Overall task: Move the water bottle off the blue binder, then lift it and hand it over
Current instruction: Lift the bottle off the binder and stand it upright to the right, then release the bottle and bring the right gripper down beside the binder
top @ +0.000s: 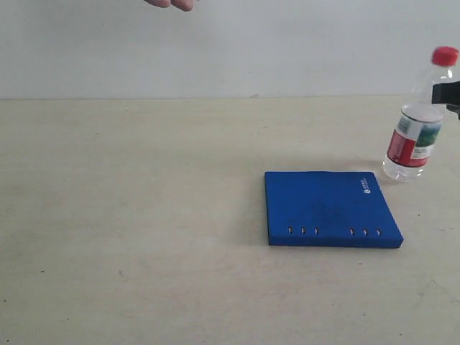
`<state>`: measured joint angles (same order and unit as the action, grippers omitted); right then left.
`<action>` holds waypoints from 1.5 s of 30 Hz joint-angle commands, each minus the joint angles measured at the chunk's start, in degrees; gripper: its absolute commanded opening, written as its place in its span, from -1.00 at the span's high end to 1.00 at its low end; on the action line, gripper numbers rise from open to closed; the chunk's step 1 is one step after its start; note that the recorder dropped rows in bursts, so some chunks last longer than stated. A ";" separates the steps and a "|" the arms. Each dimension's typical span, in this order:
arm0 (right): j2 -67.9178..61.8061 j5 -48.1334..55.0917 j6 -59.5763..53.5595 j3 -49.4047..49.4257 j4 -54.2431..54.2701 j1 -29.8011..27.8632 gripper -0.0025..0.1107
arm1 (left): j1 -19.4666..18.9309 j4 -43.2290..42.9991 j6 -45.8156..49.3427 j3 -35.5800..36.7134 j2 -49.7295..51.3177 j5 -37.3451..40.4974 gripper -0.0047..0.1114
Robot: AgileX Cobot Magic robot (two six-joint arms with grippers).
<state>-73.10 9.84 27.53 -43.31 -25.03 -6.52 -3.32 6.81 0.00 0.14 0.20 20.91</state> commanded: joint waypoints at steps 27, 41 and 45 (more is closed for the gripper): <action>11.09 35.47 -48.59 -5.48 27.78 41.32 0.03 | -0.07 -0.31 0.46 -0.14 -0.20 0.05 0.83; 11.09 29.29 -42.50 7.87 40.31 43.01 0.03 | -0.07 -12.29 14.43 -0.14 -0.20 -1.28 0.83; 11.09 24.81 -38.65 9.00 39.71 43.01 0.03 | -0.07 -18.33 16.53 -0.14 -0.20 -5.67 0.83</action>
<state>-62.48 37.98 -13.87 -35.00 15.12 36.46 -3.32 -7.40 14.83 0.14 0.20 19.30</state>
